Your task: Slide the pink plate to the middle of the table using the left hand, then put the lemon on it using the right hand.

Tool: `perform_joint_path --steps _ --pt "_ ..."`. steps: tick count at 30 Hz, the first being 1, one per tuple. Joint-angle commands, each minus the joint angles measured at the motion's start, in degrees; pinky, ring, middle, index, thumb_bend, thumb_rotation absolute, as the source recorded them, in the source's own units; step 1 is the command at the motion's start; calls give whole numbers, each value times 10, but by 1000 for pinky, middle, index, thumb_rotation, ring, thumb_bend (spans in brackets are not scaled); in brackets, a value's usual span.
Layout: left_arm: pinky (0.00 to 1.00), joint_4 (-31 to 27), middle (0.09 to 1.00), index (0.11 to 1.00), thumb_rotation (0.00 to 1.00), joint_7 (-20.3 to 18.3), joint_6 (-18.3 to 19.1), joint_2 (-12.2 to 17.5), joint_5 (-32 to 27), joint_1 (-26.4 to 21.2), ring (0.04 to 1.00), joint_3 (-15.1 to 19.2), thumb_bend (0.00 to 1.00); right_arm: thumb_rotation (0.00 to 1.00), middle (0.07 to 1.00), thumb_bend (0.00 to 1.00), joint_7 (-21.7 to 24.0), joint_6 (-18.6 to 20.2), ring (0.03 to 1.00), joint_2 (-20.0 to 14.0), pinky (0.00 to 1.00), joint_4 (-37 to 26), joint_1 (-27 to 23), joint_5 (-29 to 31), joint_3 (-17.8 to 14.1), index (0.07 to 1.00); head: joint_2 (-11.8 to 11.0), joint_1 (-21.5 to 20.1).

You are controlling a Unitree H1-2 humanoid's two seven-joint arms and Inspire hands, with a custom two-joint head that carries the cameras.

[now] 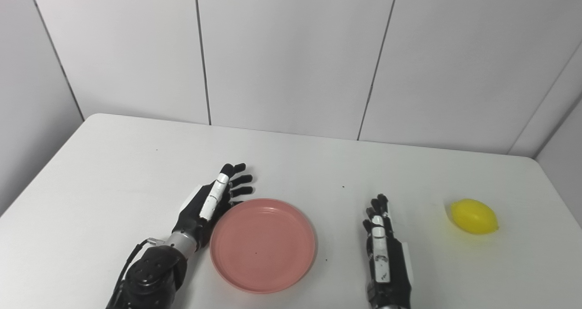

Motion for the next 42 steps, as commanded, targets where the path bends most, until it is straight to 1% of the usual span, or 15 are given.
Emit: perform_joint_path --steps 1,2,3,4,5,6,8,12,14,19,22,24,29,40,42 --pt "682 -7 865 890 1000 -18 11 -3 -5 -7 827 -5 726 938 987 742 -7 -1 991 19 1000 31 32 -1 8 1000 3 -16" --pt "684 -8 867 892 1000 -20 13 -2 -7 -8 829 -4 730 933 983 745 -10 2 989 22 1000 29 32 -2 9 999 3 -19" --pt "686 -8 870 894 1000 -23 15 0 -9 -8 830 -2 733 932 982 744 -13 3 989 26 1000 29 32 -5 11 998 4 -39" --pt "691 -9 872 895 1000 -25 16 2 -10 -9 832 -1 737 930 981 741 -15 4 987 28 1000 29 31 -7 12 998 4 -39" --pt "692 -9 872 896 1000 -29 19 5 -12 -10 833 2 738 929 980 741 -17 7 987 31 1000 29 30 -9 15 998 4 -62" --pt "704 -10 878 902 1000 -32 21 7 -14 -10 836 4 741 923 977 743 -19 9 988 33 1000 29 30 -11 17 998 4 -66" --pt "717 -10 885 908 1000 -42 26 16 -23 -11 843 10 736 919 978 749 -26 10 993 41 1000 33 27 -18 22 998 4 -98" --pt "728 -1 900 923 1000 -58 25 29 -40 -13 855 24 732 932 979 774 -41 8 1000 50 1000 43 22 -45 34 990 3 -126" --pt "745 3 907 928 1000 -63 26 32 -44 -14 857 28 732 944 981 782 -46 7 1000 51 1000 47 20 -51 37 987 3 -126" --pt "749 15 913 928 1000 -73 17 42 -47 -16 859 32 741 937 980 797 -54 -2 1000 57 1000 59 13 -51 42 983 1 -149" --pt "781 25 921 935 1000 -77 11 46 -46 -17 881 34 731 936 984 764 -55 -7 1000 58 1000 65 10 -49 43 985 -2 -162" --pt "784 33 921 934 1000 -79 4 47 -47 -17 884 37 725 937 985 756 -56 -10 1000 59 1000 68 8 -50 45 986 -3 -170" --pt "791 39 927 942 1000 -83 -6 50 -48 -15 896 39 721 945 983 728 -60 -14 1000 60 1000 74 7 -54 47 986 -4 -174" --pt "819 37 934 945 1000 -75 -1 45 -45 -14 907 43 704 959 989 709 -67 -21 1000 58 1000 85 2 -55 50 993 -12 -192" --pt "808 37 934 947 1000 -75 -1 45 -45 -14 902 42 697 958 991 709 -68 -20 1000 58 1000 85 2 -54 51 993 -12 -192"
